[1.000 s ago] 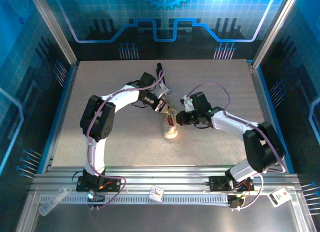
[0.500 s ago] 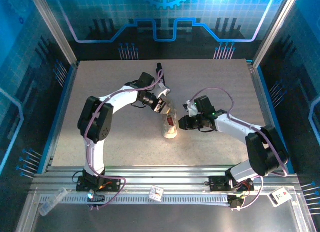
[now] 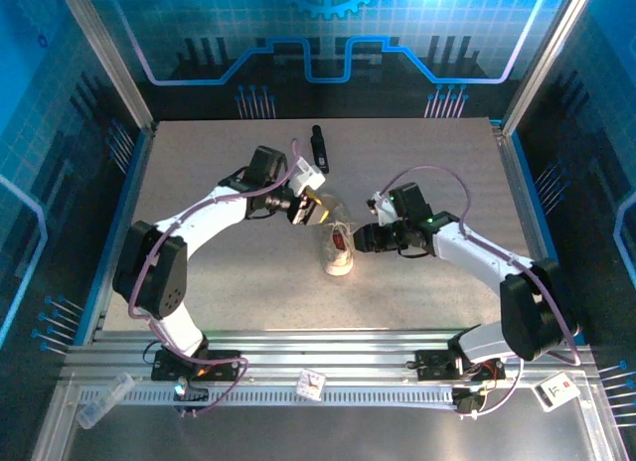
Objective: Tie the shoes
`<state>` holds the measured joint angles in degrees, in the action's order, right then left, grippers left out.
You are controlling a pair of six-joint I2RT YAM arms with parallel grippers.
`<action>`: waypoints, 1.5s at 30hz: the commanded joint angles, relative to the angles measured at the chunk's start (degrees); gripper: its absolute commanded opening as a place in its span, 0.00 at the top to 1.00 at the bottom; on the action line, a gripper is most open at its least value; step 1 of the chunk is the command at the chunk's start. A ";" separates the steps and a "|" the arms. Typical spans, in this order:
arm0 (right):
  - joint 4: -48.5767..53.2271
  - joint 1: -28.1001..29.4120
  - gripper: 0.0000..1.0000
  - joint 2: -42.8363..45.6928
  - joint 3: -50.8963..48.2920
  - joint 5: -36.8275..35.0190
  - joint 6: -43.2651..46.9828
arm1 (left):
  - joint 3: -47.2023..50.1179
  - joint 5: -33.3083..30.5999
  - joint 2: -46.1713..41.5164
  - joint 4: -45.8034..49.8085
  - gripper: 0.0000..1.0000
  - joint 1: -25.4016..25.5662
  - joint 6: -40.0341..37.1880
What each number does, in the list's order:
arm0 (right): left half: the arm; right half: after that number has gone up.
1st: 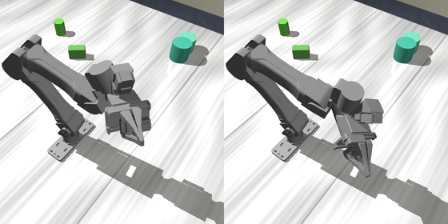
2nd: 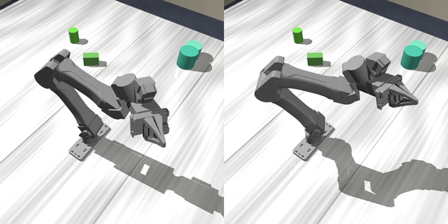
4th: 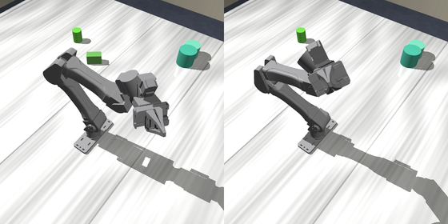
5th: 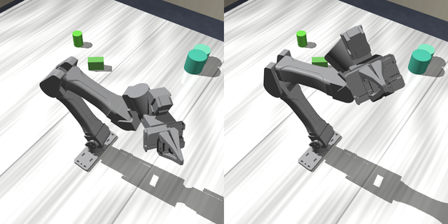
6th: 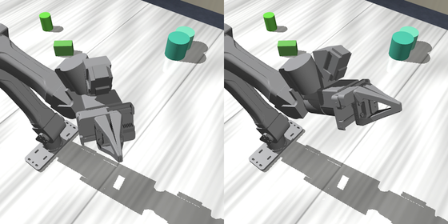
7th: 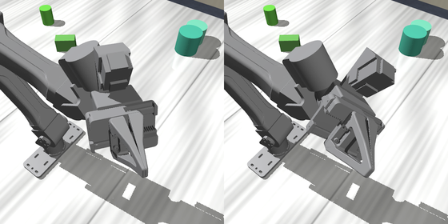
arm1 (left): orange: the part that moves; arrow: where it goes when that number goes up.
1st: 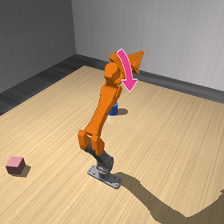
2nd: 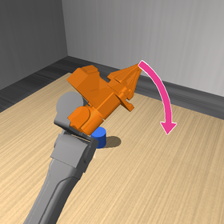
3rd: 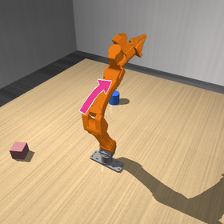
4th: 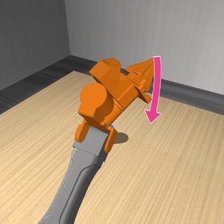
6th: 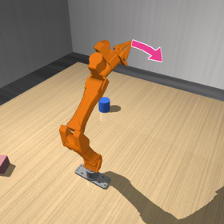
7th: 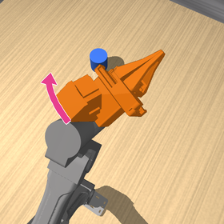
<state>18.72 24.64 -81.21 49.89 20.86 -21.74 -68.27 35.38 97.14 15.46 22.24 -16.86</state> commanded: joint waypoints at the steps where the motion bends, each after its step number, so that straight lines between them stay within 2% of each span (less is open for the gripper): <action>1: 2.03 0.37 0.58 -0.57 4.61 -2.24 2.08 | 4.11 -0.75 -0.61 -4.29 0.56 0.00 -3.32; 5: 1.88 2.15 0.57 -5.10 10.33 -2.92 4.66 | 4.90 -0.35 1.00 -4.05 0.59 0.16 -6.15; 14: 0.99 3.45 0.56 -14.58 18.43 -1.11 7.49 | 3.18 -0.52 2.89 -1.81 0.58 1.68 -11.21; 26: -0.26 3.20 0.58 -18.26 18.53 -0.32 7.67 | -2.96 -2.85 8.08 3.92 0.57 3.69 -17.33; 32: -0.31 3.10 0.63 -19.23 18.94 -0.19 7.81 | -4.24 -3.68 8.94 6.00 0.64 3.94 -18.19; 37: -0.72 3.11 0.64 -20.13 18.81 0.14 7.78 | -3.32 -5.21 7.68 6.82 0.64 3.95 -18.91; 39: -0.88 3.10 0.66 -20.28 18.59 0.14 7.72 | -2.97 -5.48 7.28 6.78 0.72 3.95 -19.22; 41: -1.25 3.13 0.67 -20.08 18.33 0.08 7.67 | -2.61 -6.00 7.02 6.82 0.86 3.95 -19.42; 43: -1.37 3.11 0.67 -19.79 18.06 -0.11 7.68 | -1.94 -6.41 6.52 6.60 0.94 3.95 -19.44; 45: -1.39 3.00 0.68 -19.55 17.84 -0.29 7.74 | -1.14 -6.71 5.73 6.26 0.98 3.95 -19.39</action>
<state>17.98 27.42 -100.82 67.24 19.97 -14.90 -70.67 29.15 105.25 20.71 25.78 -34.96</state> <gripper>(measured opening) 0.324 0.040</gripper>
